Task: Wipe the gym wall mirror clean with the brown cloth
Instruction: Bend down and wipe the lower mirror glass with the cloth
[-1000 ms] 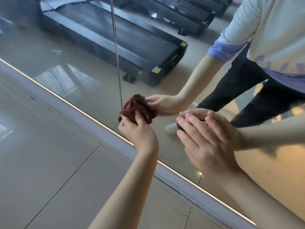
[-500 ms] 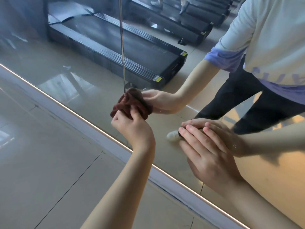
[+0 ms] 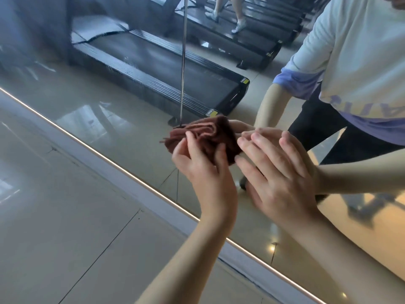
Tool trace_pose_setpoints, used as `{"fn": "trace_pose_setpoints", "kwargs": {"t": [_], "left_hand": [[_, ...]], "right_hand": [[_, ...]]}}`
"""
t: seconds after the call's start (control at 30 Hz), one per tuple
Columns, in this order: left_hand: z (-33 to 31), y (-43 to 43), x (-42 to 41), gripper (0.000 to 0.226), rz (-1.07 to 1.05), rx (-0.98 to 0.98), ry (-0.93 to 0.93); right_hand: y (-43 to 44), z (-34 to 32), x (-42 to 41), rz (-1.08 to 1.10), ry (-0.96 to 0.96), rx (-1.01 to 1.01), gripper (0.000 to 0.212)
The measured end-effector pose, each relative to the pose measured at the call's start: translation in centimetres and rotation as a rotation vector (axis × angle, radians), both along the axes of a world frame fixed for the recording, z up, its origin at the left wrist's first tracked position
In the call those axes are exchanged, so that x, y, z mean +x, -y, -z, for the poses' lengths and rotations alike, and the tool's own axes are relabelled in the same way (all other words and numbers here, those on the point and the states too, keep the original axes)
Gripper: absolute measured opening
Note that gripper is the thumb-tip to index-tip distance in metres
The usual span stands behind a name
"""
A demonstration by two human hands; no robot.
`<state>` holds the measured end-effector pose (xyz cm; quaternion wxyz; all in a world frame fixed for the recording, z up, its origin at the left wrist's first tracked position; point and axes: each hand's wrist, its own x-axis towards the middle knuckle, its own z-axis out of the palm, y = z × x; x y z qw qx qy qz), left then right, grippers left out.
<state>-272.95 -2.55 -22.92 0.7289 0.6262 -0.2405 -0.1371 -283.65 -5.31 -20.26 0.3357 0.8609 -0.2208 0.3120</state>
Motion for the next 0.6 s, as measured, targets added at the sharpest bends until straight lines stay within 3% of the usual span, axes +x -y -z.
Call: {"fn": "trace_pose_setpoints", "kwargs": {"t": [0.1,0.2,0.27,0.47,0.6], "left_hand": [[0.0,0.8,1.3,0.06,-0.024,0.026,-0.001],[0.5,2.4,5.9,0.04,-0.14,0.081,-0.154],[0.7,2.2,6.3,0.034,-0.126,0.105,-0.156],[-0.2,0.9,4.8,0.069,-0.031,0.085,0.132],[-0.2,2.5,9.0,0.069,-0.115,0.114,0.024]], "right_hand": [[0.1,-0.1,0.0,0.006,-0.004,-0.007,0.031],[0.1,-0.2,0.0,-0.003,-0.01,-0.007,0.033],[0.0,-0.2,-0.1,0.004,-0.023,-0.008,0.033],[0.2,-0.8,0.6,0.032,-0.039,-0.037,0.034],[0.3,-1.1,0.9,0.039,-0.059,-0.065,0.033]]}}
